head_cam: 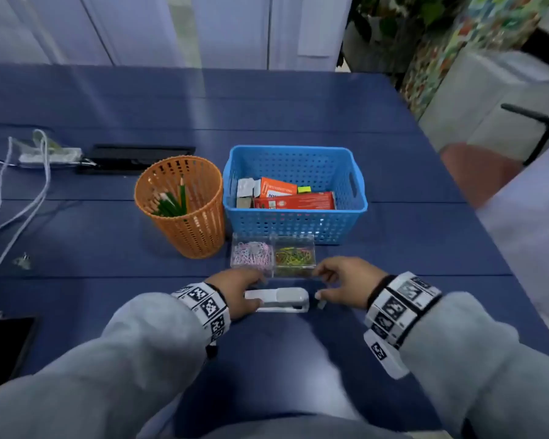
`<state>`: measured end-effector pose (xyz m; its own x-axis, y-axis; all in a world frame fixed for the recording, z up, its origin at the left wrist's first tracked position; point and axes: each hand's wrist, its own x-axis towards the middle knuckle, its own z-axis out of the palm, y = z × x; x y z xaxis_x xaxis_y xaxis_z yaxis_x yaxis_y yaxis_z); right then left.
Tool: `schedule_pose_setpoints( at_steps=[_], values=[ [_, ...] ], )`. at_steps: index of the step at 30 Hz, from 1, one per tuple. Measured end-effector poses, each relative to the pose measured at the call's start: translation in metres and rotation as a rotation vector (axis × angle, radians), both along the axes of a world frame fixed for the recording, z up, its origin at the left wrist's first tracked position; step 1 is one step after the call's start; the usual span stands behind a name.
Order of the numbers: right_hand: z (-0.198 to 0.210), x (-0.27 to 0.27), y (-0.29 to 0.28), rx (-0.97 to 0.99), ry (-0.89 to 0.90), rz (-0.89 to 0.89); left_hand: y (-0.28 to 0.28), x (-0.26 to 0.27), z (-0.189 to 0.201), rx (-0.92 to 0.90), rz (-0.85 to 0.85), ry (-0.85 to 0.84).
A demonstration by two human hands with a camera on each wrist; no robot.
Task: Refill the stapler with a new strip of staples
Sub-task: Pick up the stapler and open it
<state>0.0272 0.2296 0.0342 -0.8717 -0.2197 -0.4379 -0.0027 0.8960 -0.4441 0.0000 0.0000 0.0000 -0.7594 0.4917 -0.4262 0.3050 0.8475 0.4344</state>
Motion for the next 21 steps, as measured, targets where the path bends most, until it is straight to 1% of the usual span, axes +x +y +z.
schedule_pose_setpoints(
  at_steps=[2,4,8,11,14,17,21],
  values=[
    [-0.012,-0.003,-0.007,0.067,-0.035,0.017,0.010,-0.002,-0.006,-0.065,-0.049,-0.015],
    [-0.024,-0.002,-0.015,0.111,-0.058,0.049,0.019,-0.003,-0.011,-0.085,-0.088,-0.006],
    [-0.044,-0.002,-0.024,0.120,-0.096,0.087,0.032,-0.008,-0.018,-0.095,-0.129,-0.003],
    [-0.053,-0.004,-0.028,0.136,-0.095,0.094,0.041,-0.008,-0.022,-0.103,-0.131,-0.044],
    [-0.058,-0.005,-0.030,0.152,-0.099,0.094,0.047,-0.005,-0.026,-0.099,-0.121,-0.073],
    [-0.061,-0.007,-0.031,0.161,-0.083,0.092,0.048,-0.003,-0.029,-0.073,-0.092,-0.067],
    [-0.062,-0.004,-0.032,0.145,-0.046,0.088,0.038,-0.001,-0.025,0.050,0.018,-0.094]
  ],
)
